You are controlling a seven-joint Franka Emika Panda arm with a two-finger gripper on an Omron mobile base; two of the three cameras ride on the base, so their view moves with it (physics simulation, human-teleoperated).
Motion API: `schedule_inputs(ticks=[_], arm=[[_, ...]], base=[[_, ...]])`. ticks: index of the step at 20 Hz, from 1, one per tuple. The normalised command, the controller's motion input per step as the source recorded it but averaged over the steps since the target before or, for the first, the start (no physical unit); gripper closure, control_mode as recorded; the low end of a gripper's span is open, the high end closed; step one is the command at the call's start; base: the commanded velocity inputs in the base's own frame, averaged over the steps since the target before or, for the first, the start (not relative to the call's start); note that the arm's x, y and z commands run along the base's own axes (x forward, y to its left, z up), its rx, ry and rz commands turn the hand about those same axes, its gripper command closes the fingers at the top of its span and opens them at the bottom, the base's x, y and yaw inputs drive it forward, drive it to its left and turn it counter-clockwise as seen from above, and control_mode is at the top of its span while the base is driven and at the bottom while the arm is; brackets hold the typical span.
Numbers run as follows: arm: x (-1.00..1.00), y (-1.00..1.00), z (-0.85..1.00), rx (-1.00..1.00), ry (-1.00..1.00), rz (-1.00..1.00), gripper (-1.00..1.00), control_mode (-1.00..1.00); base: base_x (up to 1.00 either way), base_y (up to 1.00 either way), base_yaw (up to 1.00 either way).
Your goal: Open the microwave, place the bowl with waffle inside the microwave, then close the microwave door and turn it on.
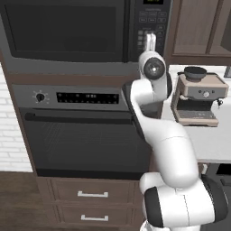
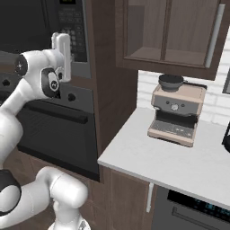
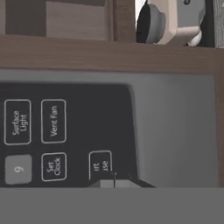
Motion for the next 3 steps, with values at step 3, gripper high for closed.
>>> schedule_inputs(ticks=[3], arm=[[1.0,-0.96,0.0,0.2,0.4,0.18,1.0,-1.0]], base=[[0.0,0.0,0.0]])
